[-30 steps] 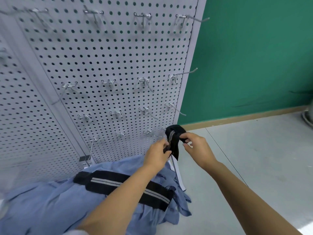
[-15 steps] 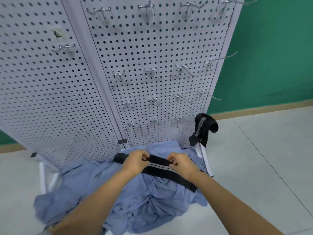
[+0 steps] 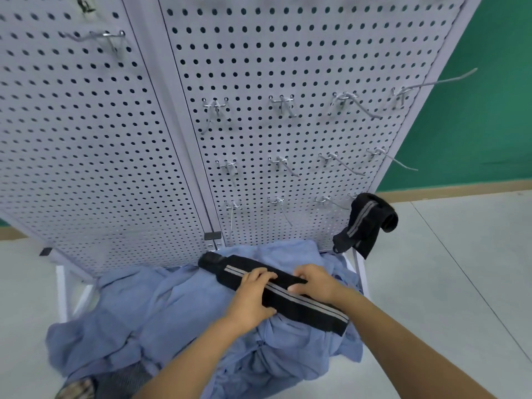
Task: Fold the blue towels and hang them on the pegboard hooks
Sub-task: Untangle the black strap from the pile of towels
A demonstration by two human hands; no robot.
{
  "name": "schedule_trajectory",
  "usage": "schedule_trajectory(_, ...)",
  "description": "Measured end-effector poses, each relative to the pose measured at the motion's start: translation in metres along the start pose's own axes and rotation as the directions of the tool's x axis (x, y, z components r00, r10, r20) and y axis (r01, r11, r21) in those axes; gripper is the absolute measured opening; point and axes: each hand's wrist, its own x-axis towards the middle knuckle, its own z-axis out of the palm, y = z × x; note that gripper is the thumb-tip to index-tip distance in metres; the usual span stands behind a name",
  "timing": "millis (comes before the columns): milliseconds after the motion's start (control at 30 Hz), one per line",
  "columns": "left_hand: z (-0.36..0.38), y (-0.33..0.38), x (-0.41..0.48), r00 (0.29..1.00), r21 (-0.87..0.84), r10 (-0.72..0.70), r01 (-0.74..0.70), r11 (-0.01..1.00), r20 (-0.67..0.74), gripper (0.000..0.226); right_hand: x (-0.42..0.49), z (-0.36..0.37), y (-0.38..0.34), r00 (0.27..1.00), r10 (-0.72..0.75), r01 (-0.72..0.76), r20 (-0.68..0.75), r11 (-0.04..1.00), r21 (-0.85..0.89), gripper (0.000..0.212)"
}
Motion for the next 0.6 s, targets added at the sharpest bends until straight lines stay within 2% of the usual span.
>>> schedule_trajectory(133, -0.026, 0.017, -0.017, 0.998, -0.256, 0.065, -0.067, 0.964, -0.013, 0.083, -0.032, -0.025, -0.035, 0.992, -0.109, 0.125, -0.066, 0.929, 0.349, 0.022)
schedule_trajectory(267, -0.05, 0.056, -0.034, 0.997, -0.506, 0.044, -0.07, 0.859, -0.062, 0.084, -0.063, -0.052, -0.075, 0.981, -0.132, 0.189, -0.139, 0.796, 0.576, 0.014)
schedule_trajectory(333, -0.062, 0.075, -0.04, 0.989, -0.516, -0.007, -0.071, 0.854, -0.147, 0.071, -0.075, -0.065, -0.093, 0.975, -0.157, 0.22, -0.157, 0.777, 0.59, 0.011)
schedule_trajectory(400, -0.077, 0.092, -0.043, 0.945, -0.47, -0.039, -0.125, 0.874, -0.324, 0.028, -0.085, -0.076, -0.107, 0.966, -0.169, 0.251, -0.193, 0.777, 0.578, 0.011)
schedule_trajectory(433, -0.086, 0.1, -0.045, 0.921, -0.465, -0.053, -0.145, 0.873, -0.386, 0.015, -0.091, -0.082, -0.113, 0.957, -0.171, 0.277, -0.232, 0.771, 0.574, 0.014)
schedule_trajectory(533, -0.113, 0.124, -0.049, 0.898, -0.455, -0.045, -0.178, 0.872, -0.439, 0.009, -0.108, -0.098, -0.123, 0.895, -0.166, 0.368, -0.414, 0.8, 0.475, 0.017)
schedule_trajectory(600, -0.129, 0.139, -0.052, 0.907, -0.427, 0.006, -0.205, 0.881, -0.421, 0.005, -0.117, -0.109, -0.121, 0.875, -0.179, 0.37, -0.451, 0.847, 0.382, 0.033)
